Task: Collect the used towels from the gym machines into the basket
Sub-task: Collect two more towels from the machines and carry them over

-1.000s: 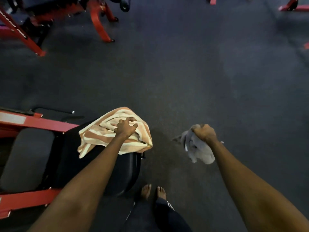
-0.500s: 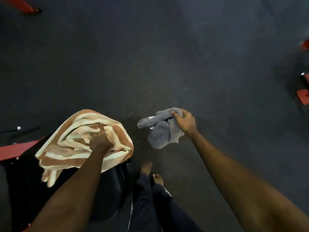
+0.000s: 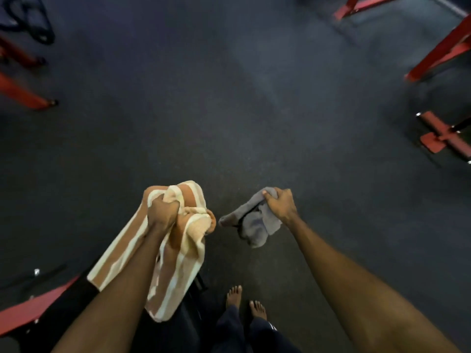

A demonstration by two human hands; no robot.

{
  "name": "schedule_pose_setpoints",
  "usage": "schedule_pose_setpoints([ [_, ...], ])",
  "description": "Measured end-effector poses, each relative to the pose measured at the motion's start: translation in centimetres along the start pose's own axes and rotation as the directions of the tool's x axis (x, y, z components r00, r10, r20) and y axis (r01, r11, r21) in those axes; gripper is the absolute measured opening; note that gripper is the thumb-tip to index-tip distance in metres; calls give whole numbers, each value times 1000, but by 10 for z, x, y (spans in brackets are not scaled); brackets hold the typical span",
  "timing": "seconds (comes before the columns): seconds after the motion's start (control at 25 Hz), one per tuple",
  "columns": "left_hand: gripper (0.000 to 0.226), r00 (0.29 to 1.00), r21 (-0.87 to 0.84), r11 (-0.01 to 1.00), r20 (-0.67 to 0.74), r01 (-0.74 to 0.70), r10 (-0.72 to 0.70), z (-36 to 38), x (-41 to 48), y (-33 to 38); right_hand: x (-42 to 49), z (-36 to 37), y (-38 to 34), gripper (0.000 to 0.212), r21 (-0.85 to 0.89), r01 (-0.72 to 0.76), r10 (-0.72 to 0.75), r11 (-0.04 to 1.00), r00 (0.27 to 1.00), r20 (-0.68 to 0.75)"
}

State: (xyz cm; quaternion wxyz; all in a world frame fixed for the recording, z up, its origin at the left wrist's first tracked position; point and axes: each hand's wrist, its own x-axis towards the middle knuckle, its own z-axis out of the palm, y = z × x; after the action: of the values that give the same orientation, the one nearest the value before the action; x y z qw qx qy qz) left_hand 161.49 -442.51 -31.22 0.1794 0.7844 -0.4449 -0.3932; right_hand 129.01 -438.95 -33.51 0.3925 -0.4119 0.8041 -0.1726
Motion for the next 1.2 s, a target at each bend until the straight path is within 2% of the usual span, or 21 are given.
schedule_pose_setpoints([
  [0.04,9,998,-32,998,33,-50,51,3,-5,21,-1,-12,-3,45,-18,8,-8,1000,1000,4],
  [0.2,24,964,-43,981,181,-188,193,35,-46,125,-15,-81,-5,49,-37,10,-9,999,1000,18],
  [0.36,42,903,14,933,256,-361,346,84,-94,230,-38,-166,11,49,119,8,25,993,963,-268],
  [0.48,47,845,42,888,331,-459,421,126,-127,300,-56,-240,38,44,261,7,113,965,891,-440],
  [0.6,48,778,18,834,371,-551,506,171,-167,351,-63,-305,81,46,382,-26,237,924,822,-518],
  [0.8,44,687,-50,781,445,-622,575,247,-227,400,-82,-390,157,58,556,-72,447,828,684,-577],
  [0.92,44,602,-78,732,512,-677,612,290,-263,429,-101,-433,199,51,619,-65,531,783,587,-610],
  [1.12,19,471,-82,664,640,-743,607,365,-323,475,-136,-483,260,41,681,-39,627,731,432,-648],
  [1.2,17,399,-91,626,697,-774,595,403,-353,498,-147,-505,288,42,729,-26,687,684,361,-631],
])
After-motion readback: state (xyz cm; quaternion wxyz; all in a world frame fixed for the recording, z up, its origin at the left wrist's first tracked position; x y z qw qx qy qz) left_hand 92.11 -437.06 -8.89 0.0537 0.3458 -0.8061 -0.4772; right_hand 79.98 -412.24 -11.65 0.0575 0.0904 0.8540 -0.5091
